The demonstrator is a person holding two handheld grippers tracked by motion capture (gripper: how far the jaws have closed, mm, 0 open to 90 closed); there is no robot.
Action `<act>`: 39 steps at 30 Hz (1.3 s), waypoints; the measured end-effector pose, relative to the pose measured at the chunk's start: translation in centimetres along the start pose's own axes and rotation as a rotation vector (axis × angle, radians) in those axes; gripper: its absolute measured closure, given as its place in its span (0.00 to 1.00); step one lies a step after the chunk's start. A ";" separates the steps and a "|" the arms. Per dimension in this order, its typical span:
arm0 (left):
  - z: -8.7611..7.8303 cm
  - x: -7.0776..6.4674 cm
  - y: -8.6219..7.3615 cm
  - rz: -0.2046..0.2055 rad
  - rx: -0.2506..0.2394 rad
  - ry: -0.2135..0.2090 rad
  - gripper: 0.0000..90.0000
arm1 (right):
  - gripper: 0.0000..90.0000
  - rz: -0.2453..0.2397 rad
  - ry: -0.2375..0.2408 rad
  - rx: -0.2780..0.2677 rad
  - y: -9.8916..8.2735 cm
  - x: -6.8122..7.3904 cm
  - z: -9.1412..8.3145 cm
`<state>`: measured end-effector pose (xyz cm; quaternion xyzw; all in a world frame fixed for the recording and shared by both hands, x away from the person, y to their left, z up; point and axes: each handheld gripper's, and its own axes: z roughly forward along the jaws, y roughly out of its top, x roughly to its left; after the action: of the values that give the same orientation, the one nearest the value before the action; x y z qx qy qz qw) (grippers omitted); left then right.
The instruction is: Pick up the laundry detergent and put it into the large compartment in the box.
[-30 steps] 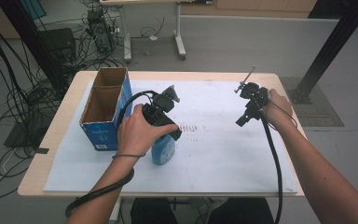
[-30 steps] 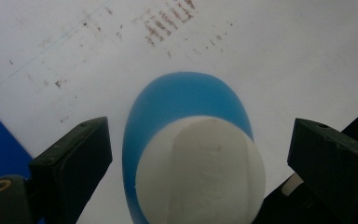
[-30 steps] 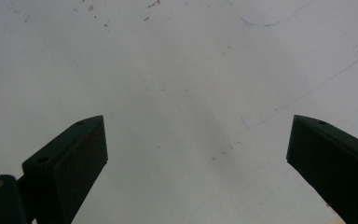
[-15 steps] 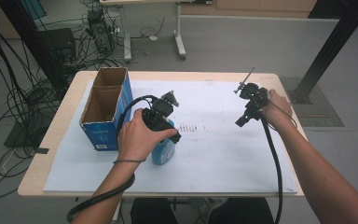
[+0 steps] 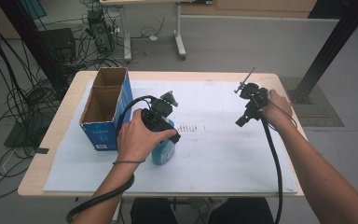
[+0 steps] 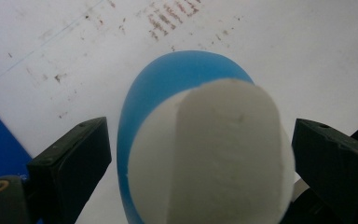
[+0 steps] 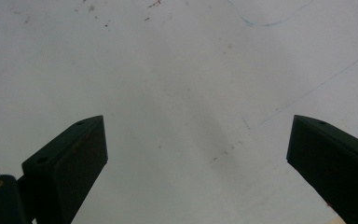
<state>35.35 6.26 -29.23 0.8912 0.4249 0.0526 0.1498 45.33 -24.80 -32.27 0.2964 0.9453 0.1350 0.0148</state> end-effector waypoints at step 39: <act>0.0 -0.2 -0.2 -0.003 -0.006 -0.009 0.07 | 0.05 0.003 0.001 -0.008 -0.1 0.0 -0.1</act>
<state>35.09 6.20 -29.24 0.8904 0.4253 0.0498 0.1544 45.23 -24.89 -32.16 0.2977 0.9444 0.1389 0.0153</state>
